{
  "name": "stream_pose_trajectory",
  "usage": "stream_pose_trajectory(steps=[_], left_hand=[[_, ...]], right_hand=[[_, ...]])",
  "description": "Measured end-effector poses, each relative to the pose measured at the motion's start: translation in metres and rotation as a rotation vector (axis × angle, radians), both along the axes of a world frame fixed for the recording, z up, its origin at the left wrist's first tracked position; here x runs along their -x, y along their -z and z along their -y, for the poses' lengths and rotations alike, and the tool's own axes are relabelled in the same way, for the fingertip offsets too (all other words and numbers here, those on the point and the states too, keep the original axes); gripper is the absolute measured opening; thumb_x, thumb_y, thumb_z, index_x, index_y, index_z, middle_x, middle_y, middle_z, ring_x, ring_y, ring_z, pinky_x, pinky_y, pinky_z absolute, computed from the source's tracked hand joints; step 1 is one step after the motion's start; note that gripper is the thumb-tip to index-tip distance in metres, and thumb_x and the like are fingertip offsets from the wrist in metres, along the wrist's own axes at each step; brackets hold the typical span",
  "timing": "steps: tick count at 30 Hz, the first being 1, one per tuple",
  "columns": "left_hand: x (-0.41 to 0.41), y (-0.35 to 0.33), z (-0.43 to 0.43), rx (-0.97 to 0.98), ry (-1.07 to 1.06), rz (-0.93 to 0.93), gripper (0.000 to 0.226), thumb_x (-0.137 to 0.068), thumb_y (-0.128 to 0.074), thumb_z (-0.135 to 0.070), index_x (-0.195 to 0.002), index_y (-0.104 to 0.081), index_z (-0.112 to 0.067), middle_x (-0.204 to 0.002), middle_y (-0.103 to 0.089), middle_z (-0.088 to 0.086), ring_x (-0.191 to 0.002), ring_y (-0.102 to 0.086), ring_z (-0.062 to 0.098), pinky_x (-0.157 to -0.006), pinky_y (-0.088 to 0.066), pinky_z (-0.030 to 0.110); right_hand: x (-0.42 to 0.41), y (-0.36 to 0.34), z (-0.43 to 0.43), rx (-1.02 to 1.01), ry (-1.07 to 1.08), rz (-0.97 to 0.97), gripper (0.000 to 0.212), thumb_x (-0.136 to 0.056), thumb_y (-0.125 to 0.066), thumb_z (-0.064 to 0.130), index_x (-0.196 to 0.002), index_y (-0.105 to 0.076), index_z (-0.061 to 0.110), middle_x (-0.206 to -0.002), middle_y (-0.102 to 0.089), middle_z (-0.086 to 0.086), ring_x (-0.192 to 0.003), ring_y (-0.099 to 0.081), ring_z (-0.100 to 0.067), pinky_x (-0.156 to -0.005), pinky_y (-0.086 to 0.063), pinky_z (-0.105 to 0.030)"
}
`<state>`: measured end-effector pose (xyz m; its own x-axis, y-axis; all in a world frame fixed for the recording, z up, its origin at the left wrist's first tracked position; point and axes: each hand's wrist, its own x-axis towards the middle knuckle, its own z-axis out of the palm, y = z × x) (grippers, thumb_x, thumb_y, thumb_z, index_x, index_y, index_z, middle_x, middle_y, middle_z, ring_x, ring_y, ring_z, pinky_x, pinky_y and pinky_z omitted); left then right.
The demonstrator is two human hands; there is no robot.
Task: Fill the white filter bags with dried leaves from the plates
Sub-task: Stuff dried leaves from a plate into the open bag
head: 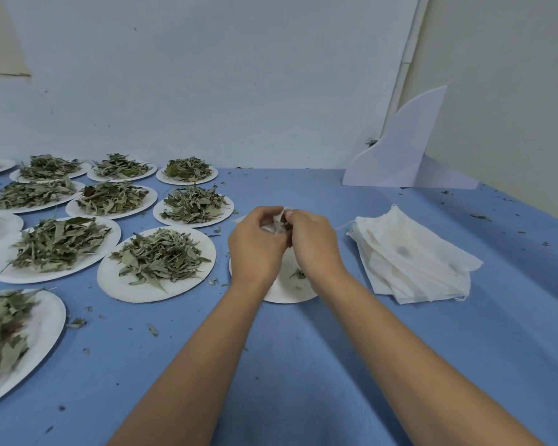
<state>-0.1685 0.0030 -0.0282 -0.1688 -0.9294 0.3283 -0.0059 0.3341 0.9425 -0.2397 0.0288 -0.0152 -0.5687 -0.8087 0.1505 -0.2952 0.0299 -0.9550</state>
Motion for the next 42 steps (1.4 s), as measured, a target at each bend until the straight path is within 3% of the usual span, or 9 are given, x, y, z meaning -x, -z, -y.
stream_pose_trajectory(steps=[5, 12, 18, 22, 25, 28, 34, 39, 42], left_hand=[[-0.002, -0.005, 0.000, 0.045, -0.028, 0.013, 0.030, -0.075, -0.070, -0.001, -0.100, -0.064, -0.016, -0.083, -0.057, -0.020, -0.064, -0.050, -0.023, -0.058, -0.036, -0.001], [-0.002, -0.009, -0.003, 0.101, 0.052, -0.027, 0.035, -0.075, -0.067, 0.004, -0.099, -0.062, -0.021, -0.087, -0.060, -0.018, -0.055, -0.050, -0.010, -0.056, -0.038, 0.003], [-0.004, -0.005, 0.002, 0.094, 0.057, 0.022, 0.031, -0.077, -0.069, 0.000, -0.092, -0.060, -0.027, -0.098, -0.064, -0.009, -0.075, -0.055, 0.007, -0.065, -0.041, 0.008], [-0.005, -0.004, 0.006, 0.060, 0.046, -0.003, 0.025, -0.077, -0.072, -0.002, -0.088, -0.060, -0.021, -0.090, -0.062, -0.017, -0.074, -0.058, 0.012, -0.062, -0.040, 0.005], [-0.006, -0.003, 0.010, 0.021, 0.042, -0.023, 0.023, -0.077, -0.072, -0.004, -0.084, -0.060, -0.023, -0.090, -0.064, -0.013, -0.083, -0.064, 0.019, -0.068, -0.046, 0.017], [-0.009, -0.002, 0.014, 0.024, 0.010, -0.032, 0.024, -0.076, -0.071, -0.003, -0.079, -0.060, -0.024, -0.086, -0.063, -0.012, -0.079, -0.061, 0.014, -0.066, -0.044, 0.016], [-0.011, -0.001, 0.021, 0.018, -0.008, -0.110, 0.025, -0.076, -0.069, -0.001, -0.077, -0.059, -0.023, -0.082, -0.060, -0.015, -0.073, -0.051, -0.022, -0.062, -0.040, 0.002], [-0.011, 0.002, 0.026, -0.036, -0.065, -0.158, 0.024, -0.078, -0.069, -0.002, -0.079, -0.059, -0.024, -0.085, -0.061, -0.013, -0.073, -0.056, -0.012, -0.070, -0.049, 0.018], [-0.012, 0.001, 0.027, -0.088, -0.081, -0.212, 0.025, -0.078, -0.070, -0.001, -0.080, -0.059, -0.024, -0.087, -0.061, -0.010, -0.075, -0.059, 0.000, -0.073, -0.052, 0.026]], right_hand=[[0.003, -0.004, 0.001, 0.015, -0.060, 0.104, 0.027, -0.089, -0.046, 0.019, -0.070, -0.065, 0.018, -0.070, -0.062, 0.002, -0.066, -0.051, -0.015, -0.064, -0.037, -0.032], [0.002, -0.006, -0.003, 0.161, 0.038, 0.228, 0.023, -0.083, -0.046, 0.011, -0.083, -0.069, 0.014, -0.083, -0.071, -0.001, -0.080, -0.065, -0.018, -0.074, -0.048, -0.035], [-0.001, -0.008, -0.001, 0.250, 0.158, 0.263, 0.015, -0.091, -0.043, 0.012, -0.087, -0.053, 0.022, -0.114, -0.050, 0.001, -0.095, -0.061, -0.015, -0.090, -0.051, -0.041], [0.001, -0.009, -0.002, 0.317, 0.172, 0.297, 0.017, -0.089, -0.045, 0.010, -0.085, -0.052, 0.025, -0.105, -0.045, 0.009, -0.086, -0.056, -0.005, -0.091, -0.050, -0.041], [0.001, -0.009, -0.004, 0.337, 0.128, 0.299, 0.024, -0.085, -0.046, 0.005, -0.085, -0.053, 0.027, -0.110, -0.048, 0.005, -0.086, -0.055, -0.003, -0.094, -0.049, -0.043], [0.002, -0.008, -0.006, 0.328, 0.073, 0.203, 0.029, -0.085, -0.047, 0.000, -0.088, -0.053, 0.028, -0.114, -0.049, 0.002, -0.089, -0.057, -0.003, -0.090, -0.052, -0.042], [0.009, -0.009, -0.008, 0.339, 0.013, 0.008, 0.037, -0.082, -0.042, -0.006, -0.087, -0.052, 0.029, -0.115, -0.056, -0.007, -0.098, -0.066, -0.017, -0.074, -0.055, -0.029], [0.014, -0.006, -0.008, 0.261, 0.022, -0.054, 0.028, -0.080, -0.056, 0.005, -0.089, -0.055, 0.031, -0.112, -0.060, -0.001, -0.095, -0.063, -0.011, -0.065, -0.044, -0.007], [0.017, -0.005, -0.005, 0.143, -0.055, -0.070, 0.021, -0.082, -0.065, 0.019, -0.097, -0.060, 0.032, -0.113, -0.058, 0.008, -0.102, -0.056, -0.006, -0.073, -0.042, -0.012]])
